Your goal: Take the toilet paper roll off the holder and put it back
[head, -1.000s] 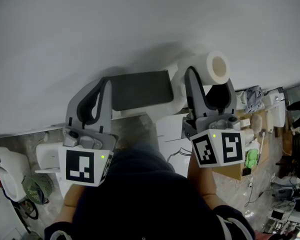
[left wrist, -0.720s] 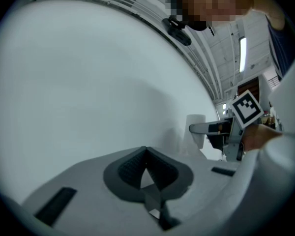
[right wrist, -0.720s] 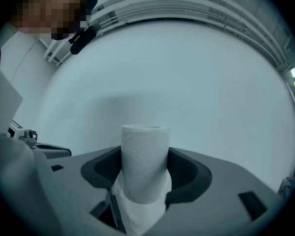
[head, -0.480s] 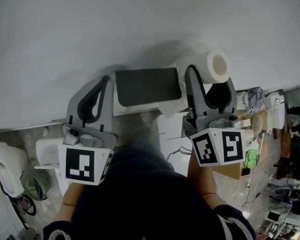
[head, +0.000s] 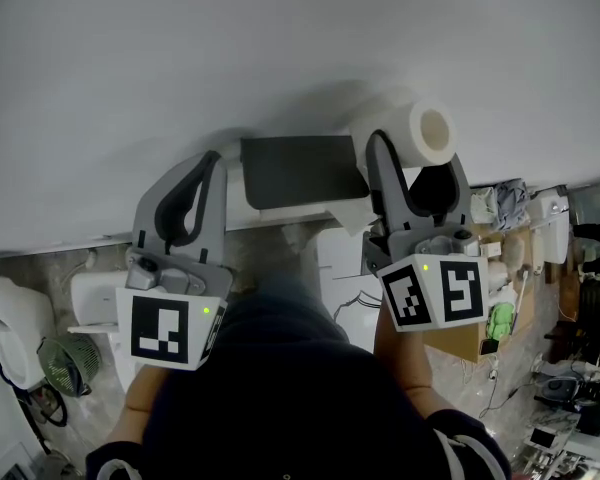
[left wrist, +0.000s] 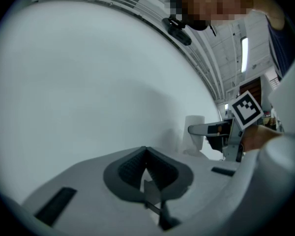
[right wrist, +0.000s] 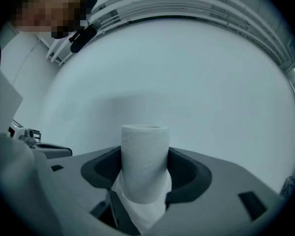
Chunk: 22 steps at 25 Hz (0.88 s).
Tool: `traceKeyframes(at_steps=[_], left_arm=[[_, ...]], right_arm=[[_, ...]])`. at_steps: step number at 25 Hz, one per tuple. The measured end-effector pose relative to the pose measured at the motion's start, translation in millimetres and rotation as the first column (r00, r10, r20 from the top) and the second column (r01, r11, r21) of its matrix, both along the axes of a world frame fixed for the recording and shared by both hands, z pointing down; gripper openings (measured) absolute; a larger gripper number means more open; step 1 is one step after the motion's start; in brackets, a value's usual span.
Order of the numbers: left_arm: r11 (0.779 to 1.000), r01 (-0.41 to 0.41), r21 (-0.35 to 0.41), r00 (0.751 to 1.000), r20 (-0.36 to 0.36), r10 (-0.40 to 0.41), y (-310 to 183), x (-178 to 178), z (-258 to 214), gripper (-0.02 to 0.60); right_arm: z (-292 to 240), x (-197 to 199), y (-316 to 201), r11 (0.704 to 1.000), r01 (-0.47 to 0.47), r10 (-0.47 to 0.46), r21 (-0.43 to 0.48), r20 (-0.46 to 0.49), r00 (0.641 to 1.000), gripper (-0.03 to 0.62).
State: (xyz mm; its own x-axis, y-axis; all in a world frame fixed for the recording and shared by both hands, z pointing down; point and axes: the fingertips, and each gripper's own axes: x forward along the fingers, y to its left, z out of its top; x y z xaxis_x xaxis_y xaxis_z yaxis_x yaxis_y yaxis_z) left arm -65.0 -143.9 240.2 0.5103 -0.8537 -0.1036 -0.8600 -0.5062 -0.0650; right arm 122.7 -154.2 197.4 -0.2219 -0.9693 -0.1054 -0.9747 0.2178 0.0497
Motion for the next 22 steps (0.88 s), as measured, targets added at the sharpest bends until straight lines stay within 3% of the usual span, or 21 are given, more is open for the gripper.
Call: traceKeyframes(at_steps=[7,22], left_arm=[[0.999,0.005,-0.035,1.0,-0.01,-0.005,2.2,2.9,2.6,0.002],[0.999,0.034,-0.023,0.999,-0.006,-0.034,6.8,-7.3,6.0,0.002]], right_arm=[[4.6,-3.8,-0.8,1.0,0.022,-0.022,-0.011,0.004,1.0,0.298],[13.2,-22.5,-2.4,0.996,0.077,-0.077,-0.034,0.0,0.997,0.298]])
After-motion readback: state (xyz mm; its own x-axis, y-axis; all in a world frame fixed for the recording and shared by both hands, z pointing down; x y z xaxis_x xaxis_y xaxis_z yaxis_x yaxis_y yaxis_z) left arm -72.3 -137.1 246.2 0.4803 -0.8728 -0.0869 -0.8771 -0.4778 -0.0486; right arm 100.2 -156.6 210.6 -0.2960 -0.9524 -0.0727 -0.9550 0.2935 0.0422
